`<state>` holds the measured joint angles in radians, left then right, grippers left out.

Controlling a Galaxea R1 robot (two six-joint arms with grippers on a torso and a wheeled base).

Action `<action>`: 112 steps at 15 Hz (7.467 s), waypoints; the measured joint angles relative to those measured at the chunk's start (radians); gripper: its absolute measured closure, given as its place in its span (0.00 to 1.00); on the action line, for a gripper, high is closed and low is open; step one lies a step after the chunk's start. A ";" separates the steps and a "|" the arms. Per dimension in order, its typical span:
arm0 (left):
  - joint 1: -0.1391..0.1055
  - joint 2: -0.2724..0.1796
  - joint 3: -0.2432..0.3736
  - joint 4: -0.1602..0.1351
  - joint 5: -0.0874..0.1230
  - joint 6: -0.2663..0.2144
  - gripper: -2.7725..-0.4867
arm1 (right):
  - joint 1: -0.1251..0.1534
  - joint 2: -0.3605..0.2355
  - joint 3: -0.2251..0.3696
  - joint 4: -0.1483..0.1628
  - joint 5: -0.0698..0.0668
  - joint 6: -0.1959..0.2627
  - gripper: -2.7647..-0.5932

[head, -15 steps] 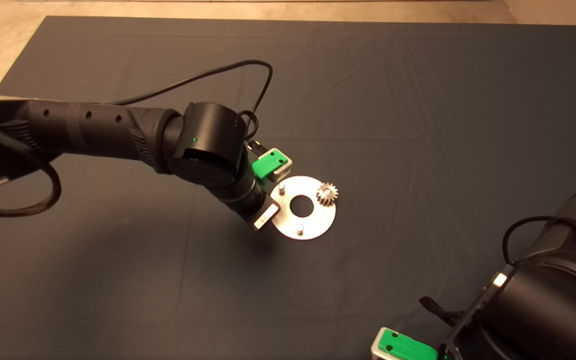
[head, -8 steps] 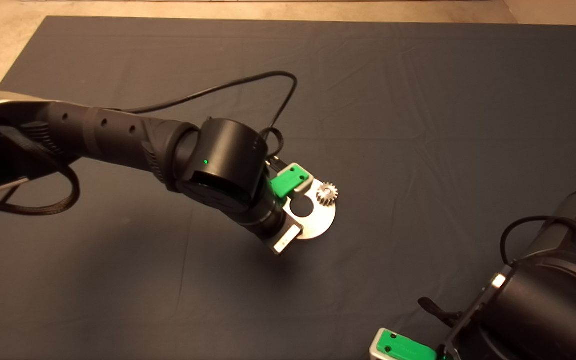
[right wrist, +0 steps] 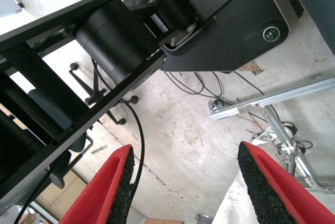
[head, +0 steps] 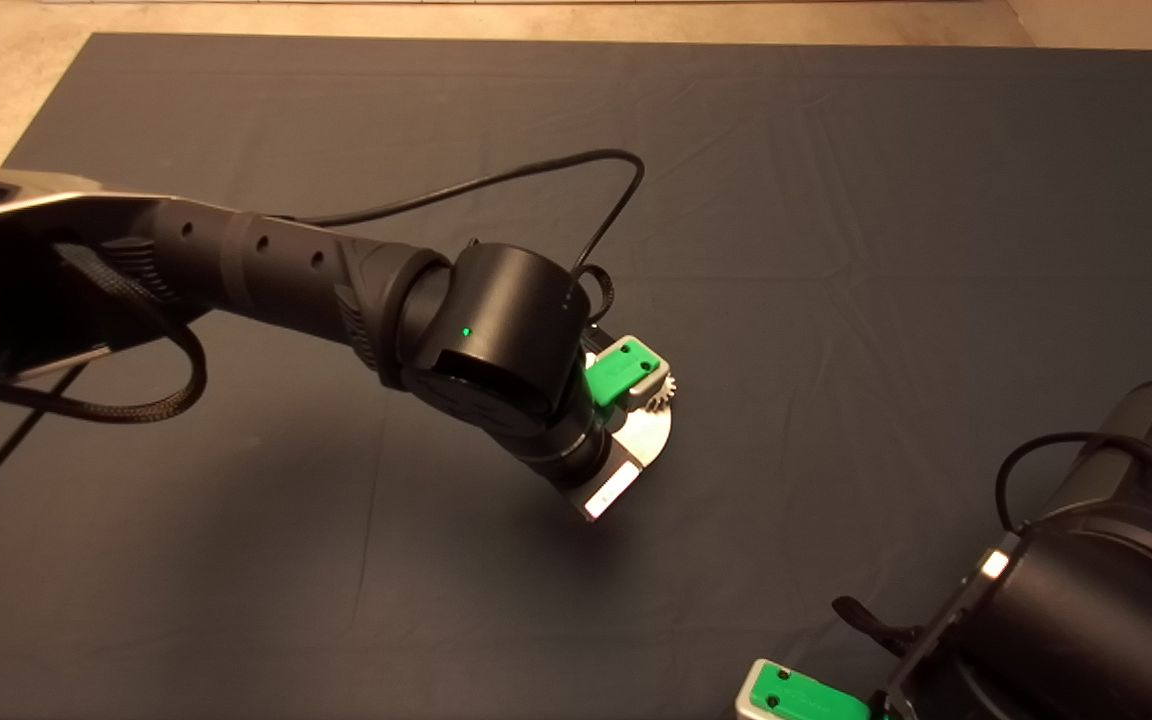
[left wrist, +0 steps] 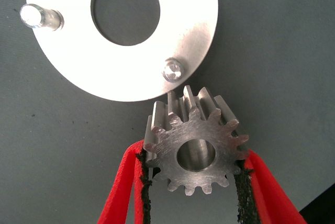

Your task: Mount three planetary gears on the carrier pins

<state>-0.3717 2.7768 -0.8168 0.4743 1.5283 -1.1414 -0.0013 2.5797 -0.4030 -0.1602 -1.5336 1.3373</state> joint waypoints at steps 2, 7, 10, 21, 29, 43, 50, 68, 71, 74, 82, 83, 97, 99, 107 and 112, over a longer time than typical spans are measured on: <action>0.000 -0.001 -0.016 0.000 0.002 0.000 0.87 | -0.018 -0.031 0.000 -0.002 0.001 -0.029 0.61; 0.000 0.014 -0.041 -0.001 0.000 0.005 0.88 | -0.048 -0.155 0.000 -0.030 -0.003 -0.121 0.61; 0.001 0.016 -0.050 0.000 0.002 0.005 0.88 | -0.053 -0.171 0.000 -0.038 0.000 -0.142 0.61; 0.068 0.024 -0.069 0.026 0.001 0.019 0.88 | -0.122 -0.187 0.000 -0.088 0.000 -0.166 0.61; 0.086 0.037 -0.123 0.037 0.002 0.077 0.88 | -0.146 -0.192 0.000 -0.114 0.000 -0.177 0.61; 0.098 0.055 -0.163 0.067 0.002 0.104 0.88 | -0.163 -0.192 0.000 -0.118 0.000 -0.178 0.61; 0.114 0.055 -0.163 0.092 0.006 0.110 0.88 | -0.165 -0.192 0.000 -0.118 0.000 -0.178 0.61; 0.153 0.055 -0.164 0.133 0.009 0.111 0.81 | -0.165 -0.192 0.000 -0.119 0.000 -0.178 0.61; 0.157 0.055 -0.163 0.126 0.006 0.111 0.77 | -0.165 -0.192 0.000 -0.119 0.000 -0.178 0.61; 0.164 0.055 -0.163 0.124 0.002 0.111 0.66 | -0.165 -0.192 0.000 -0.120 0.000 -0.178 0.61; 0.143 0.055 -0.163 0.115 -0.001 0.111 0.64 | -0.165 -0.192 0.000 -0.120 0.000 -0.178 0.61; 0.129 0.054 -0.163 0.110 -0.001 0.111 0.64 | -0.164 -0.192 0.000 -0.120 0.000 -0.178 0.61; -0.073 -0.145 -0.147 -0.079 -0.002 0.224 0.64 | -0.164 -0.136 -0.066 -0.112 -0.001 -0.176 0.61; -0.075 -0.178 -0.164 -0.080 -0.001 0.244 0.64 | -0.164 -0.116 -0.080 -0.110 -0.001 -0.172 0.61; -0.076 -0.228 -0.299 -0.082 -0.001 0.379 0.64 | -0.144 -0.073 -0.096 -0.104 -0.001 -0.168 0.61; -0.075 -0.217 -0.318 -0.081 -0.002 0.374 0.64 | -0.127 -0.039 -0.109 -0.101 0.000 -0.168 0.61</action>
<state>-0.4464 2.5602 -1.1347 0.3928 1.5264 -0.7670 -0.1287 2.5406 -0.5123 -0.2615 -1.5336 1.1694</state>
